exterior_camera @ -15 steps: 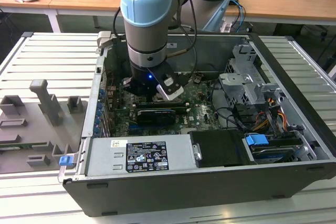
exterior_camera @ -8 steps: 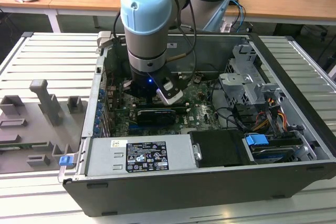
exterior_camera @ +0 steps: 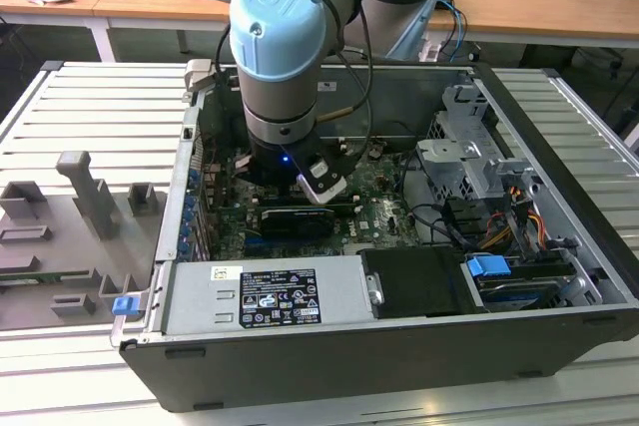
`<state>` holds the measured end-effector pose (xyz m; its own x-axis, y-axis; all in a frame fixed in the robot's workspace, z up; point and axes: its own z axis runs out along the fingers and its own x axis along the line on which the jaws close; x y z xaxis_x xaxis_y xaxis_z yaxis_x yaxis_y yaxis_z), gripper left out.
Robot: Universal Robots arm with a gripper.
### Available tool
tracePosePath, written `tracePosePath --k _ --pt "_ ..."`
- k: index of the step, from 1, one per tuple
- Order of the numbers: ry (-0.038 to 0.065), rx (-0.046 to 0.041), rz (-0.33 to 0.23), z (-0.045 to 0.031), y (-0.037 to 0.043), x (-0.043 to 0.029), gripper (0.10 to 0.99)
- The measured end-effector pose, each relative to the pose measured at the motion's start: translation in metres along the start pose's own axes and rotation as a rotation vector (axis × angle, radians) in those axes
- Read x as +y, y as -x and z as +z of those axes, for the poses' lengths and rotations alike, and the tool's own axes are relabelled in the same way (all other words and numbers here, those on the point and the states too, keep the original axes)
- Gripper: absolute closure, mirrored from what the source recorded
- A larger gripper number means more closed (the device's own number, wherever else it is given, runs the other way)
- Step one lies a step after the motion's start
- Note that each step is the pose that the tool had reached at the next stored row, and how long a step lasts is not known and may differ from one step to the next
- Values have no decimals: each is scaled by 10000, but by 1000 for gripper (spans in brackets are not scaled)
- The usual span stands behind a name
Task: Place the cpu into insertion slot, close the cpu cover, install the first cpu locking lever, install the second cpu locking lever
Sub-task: 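Install the second cpu locking lever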
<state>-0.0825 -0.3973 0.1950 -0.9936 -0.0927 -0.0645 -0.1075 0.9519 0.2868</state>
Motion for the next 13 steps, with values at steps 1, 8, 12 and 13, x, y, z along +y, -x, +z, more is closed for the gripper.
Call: tracePosePath --k 1,8,12,13 --pt "5 0 -2 0 0 0 980" --pt "7 -2 -2 -145 5 45 980" --pt "8 -3 -3 -191 9 59 980" --pt "8 -4 -2 -191 8 59 980"
